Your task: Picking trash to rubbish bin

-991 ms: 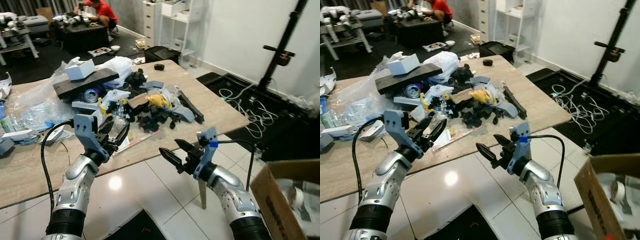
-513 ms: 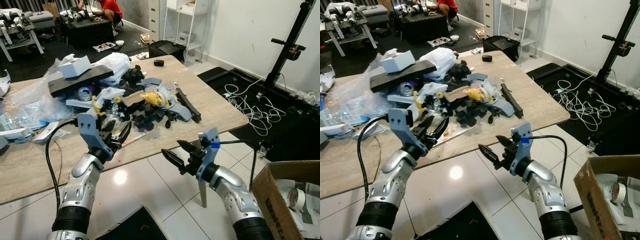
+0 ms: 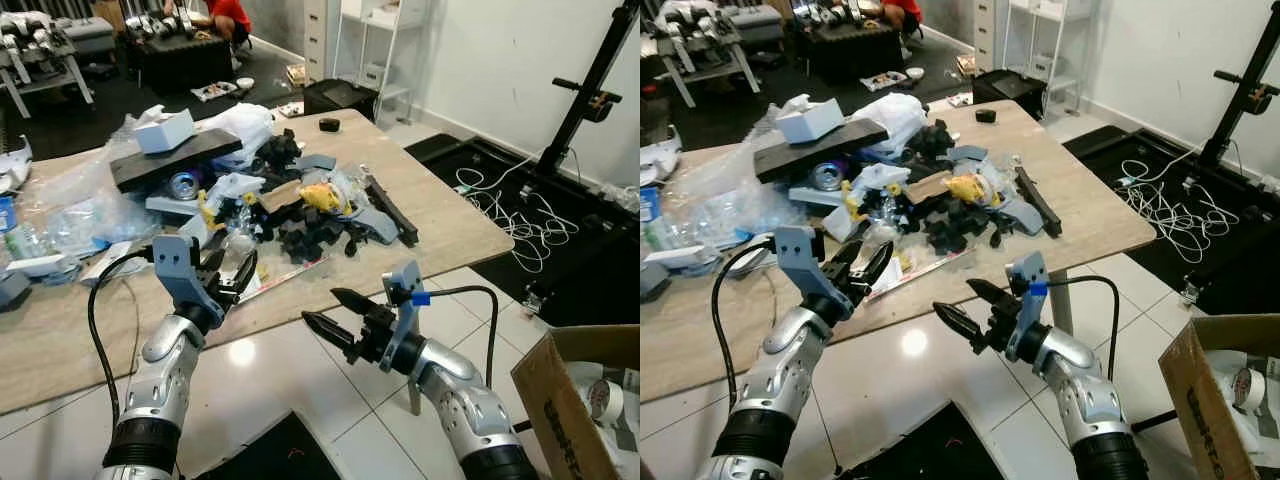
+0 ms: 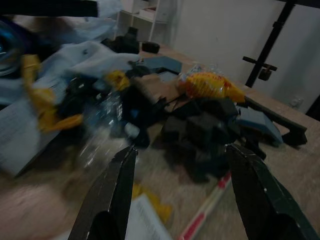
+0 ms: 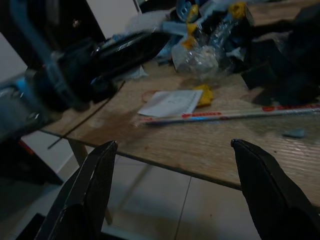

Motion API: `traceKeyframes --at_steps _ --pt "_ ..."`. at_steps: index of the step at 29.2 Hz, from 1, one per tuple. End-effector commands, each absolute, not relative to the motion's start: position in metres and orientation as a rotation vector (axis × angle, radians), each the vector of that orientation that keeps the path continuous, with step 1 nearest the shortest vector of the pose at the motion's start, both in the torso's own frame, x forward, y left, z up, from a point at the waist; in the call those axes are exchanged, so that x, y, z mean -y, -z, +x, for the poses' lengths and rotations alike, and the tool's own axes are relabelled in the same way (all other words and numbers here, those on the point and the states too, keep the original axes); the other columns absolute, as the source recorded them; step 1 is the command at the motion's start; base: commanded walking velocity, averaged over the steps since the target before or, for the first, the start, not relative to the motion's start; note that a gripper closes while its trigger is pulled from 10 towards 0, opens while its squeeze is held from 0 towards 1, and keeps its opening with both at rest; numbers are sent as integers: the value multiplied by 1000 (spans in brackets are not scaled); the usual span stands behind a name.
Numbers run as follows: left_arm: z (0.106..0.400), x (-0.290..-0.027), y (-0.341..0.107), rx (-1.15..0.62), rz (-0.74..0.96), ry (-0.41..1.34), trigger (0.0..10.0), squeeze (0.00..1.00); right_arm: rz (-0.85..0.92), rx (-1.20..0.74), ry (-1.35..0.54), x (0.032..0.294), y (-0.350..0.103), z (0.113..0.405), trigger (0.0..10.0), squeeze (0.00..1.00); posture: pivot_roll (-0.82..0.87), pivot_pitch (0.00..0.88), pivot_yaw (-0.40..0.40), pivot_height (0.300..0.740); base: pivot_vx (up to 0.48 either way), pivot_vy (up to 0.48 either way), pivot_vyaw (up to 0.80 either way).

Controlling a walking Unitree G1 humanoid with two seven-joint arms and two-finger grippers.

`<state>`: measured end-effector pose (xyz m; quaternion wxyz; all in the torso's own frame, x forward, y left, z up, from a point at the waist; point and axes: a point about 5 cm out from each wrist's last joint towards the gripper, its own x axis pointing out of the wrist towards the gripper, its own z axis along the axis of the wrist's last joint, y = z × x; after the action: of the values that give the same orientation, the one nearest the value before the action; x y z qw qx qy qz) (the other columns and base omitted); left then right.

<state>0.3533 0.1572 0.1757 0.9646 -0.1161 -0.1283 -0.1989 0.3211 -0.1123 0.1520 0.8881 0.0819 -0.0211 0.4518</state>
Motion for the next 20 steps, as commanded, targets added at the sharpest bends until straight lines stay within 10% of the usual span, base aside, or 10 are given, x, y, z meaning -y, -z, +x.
traceKeyframes --at_steps 1,20 --pt "353 -156 -178 273 -231 400 10000 0 154 27 -995 108 -150 315 10000 0 -170 165 66 740 266 0 0" --pt "355 -154 -196 336 -219 415 10000 0 126 13 -1044 121 -155 305 10000 0 -174 162 72 740 278 0 0"
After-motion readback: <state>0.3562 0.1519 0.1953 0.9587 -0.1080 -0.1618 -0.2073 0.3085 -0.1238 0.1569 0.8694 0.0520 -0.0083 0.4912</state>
